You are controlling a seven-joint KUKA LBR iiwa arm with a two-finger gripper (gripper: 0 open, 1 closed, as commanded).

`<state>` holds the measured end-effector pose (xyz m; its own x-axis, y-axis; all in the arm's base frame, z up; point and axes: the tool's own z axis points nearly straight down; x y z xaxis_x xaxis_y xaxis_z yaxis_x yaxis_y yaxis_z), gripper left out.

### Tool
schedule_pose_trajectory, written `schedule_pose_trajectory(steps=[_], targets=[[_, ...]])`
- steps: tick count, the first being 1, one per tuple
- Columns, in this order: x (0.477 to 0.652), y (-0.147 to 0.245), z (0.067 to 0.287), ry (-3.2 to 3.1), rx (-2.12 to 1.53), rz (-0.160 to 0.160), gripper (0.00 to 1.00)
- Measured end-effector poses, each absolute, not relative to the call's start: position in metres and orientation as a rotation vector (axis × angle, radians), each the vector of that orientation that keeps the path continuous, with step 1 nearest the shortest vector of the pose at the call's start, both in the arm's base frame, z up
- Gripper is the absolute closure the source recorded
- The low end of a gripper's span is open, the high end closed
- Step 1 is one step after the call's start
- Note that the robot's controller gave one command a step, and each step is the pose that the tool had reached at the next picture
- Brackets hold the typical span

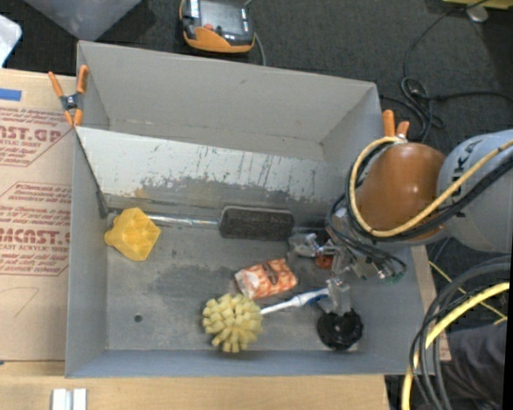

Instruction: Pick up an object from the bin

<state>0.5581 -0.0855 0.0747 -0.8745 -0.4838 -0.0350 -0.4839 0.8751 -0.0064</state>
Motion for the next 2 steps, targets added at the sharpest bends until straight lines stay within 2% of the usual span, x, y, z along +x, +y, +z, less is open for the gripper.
schedule_pose_trajectory(steps=[1, 2], targets=[[0.561, -0.082, 0.075, 3.028, -0.699, 0.003, 0.00], [0.535, -0.066, 0.100, 2.940, -1.007, 0.001, 0.00]])
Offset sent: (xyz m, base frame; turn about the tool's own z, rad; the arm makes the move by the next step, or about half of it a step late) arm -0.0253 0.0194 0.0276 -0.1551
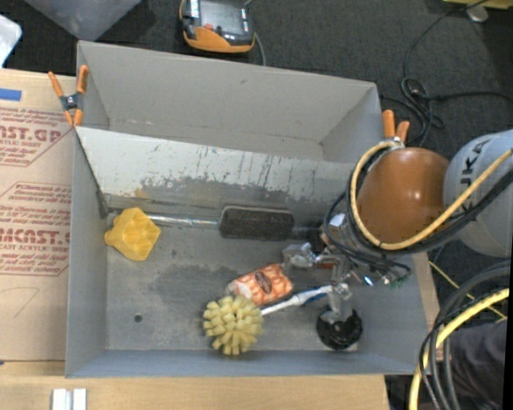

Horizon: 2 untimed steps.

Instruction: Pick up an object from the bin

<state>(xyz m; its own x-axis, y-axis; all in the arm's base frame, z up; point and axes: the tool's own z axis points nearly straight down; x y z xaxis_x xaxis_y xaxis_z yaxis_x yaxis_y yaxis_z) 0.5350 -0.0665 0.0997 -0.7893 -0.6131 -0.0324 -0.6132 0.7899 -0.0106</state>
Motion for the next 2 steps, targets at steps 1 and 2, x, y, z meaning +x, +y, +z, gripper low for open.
schedule_pose_trajectory(steps=[1, 2], targets=[[0.550, -0.078, 0.073, 2.852, -1.221, -0.004, 0.00], [0.544, -0.092, 0.072, 2.851, -1.207, -0.003, 0.00]])
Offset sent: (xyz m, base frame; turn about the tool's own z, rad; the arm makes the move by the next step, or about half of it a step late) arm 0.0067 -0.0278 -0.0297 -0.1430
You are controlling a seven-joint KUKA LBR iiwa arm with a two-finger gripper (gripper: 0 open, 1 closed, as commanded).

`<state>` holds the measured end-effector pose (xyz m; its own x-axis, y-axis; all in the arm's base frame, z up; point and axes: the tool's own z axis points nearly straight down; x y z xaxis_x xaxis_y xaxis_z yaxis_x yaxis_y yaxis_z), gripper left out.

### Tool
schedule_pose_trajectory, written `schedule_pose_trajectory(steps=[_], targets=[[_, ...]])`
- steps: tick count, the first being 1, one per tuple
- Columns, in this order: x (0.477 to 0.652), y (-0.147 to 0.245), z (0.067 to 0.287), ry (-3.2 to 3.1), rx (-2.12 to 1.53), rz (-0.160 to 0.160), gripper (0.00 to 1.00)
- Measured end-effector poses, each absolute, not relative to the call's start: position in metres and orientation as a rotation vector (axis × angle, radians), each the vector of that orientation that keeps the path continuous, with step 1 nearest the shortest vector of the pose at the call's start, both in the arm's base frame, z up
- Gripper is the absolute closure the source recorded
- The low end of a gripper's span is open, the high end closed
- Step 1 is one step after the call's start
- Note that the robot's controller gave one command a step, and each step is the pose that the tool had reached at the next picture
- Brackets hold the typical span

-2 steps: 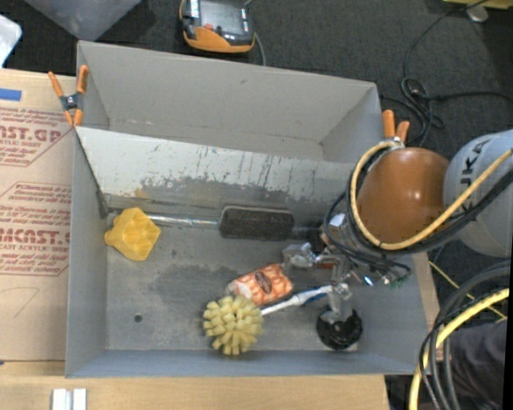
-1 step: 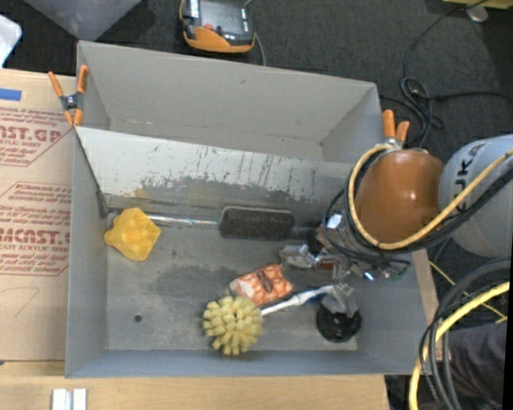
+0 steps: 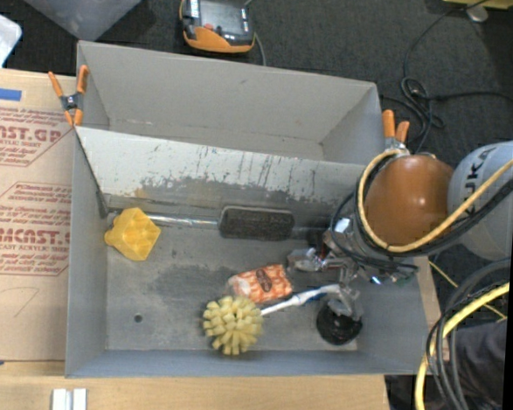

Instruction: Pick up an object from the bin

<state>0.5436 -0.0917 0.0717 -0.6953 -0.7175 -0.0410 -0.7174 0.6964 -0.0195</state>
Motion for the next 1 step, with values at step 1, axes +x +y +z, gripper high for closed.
schedule_pose_trajectory(steps=[1], targets=[[0.5340, -0.1155, 0.0716, 2.853, -1.197, 0.002, 1.00]])
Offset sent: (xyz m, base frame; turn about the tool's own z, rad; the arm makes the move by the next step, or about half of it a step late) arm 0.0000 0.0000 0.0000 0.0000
